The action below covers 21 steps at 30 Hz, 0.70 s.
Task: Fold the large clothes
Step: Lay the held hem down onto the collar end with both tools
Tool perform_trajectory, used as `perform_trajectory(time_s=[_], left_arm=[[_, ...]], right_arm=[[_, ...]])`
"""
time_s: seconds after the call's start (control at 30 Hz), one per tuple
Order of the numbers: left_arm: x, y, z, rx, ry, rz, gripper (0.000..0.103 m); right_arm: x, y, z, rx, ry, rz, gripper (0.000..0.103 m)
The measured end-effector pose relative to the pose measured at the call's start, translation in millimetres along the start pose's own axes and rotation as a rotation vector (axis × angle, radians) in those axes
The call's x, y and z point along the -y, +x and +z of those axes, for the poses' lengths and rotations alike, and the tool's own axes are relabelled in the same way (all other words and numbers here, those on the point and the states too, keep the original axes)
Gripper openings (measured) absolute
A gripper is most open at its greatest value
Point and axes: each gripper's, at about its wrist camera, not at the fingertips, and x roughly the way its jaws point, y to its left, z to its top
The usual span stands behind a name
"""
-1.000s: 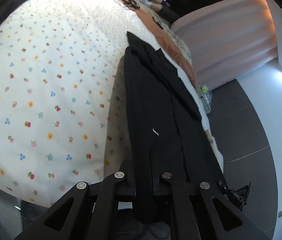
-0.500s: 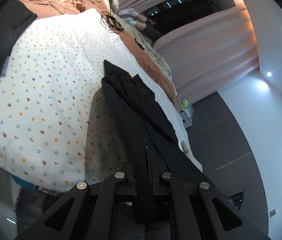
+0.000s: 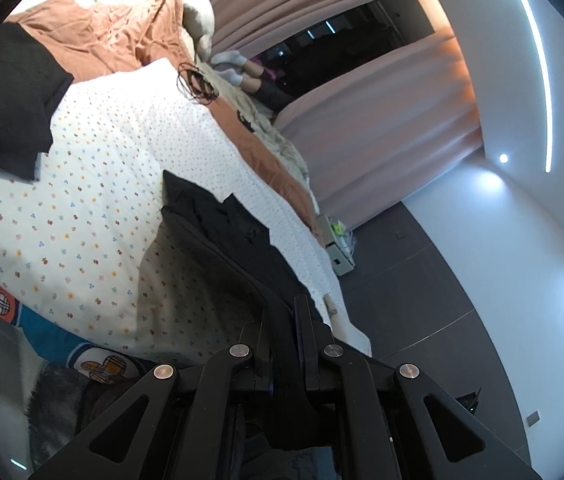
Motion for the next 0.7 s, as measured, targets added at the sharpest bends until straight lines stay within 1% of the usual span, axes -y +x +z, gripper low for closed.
perform_trajectory(time_s=[0.17,0.37,0.57,0.7], left_arm=[[11.6,-28.0,-7.4,0.033,0.009,-0.025,0.007],[19.0,-42.9,-8.3,0.061,0.019,-0.043,0.007],[15.5,-36.1,-3.9,0.054,0.020,-0.034,0.007],[11.9,-21.6,4.9,0.038,0.018,-0.016,0.007]], right_arm=[[-17.4,-22.0,-8.3,0.011,-0.030,0.032,0.007],[-34.3,-35.1,-12.3,0.018,-0.066,0.056,0.007],[-34.0,-31.9,-8.7,0.018,-0.068,0.067,0.007],[-27.1,-21.2,-3.0,0.010,-0.065,0.045,0.007]])
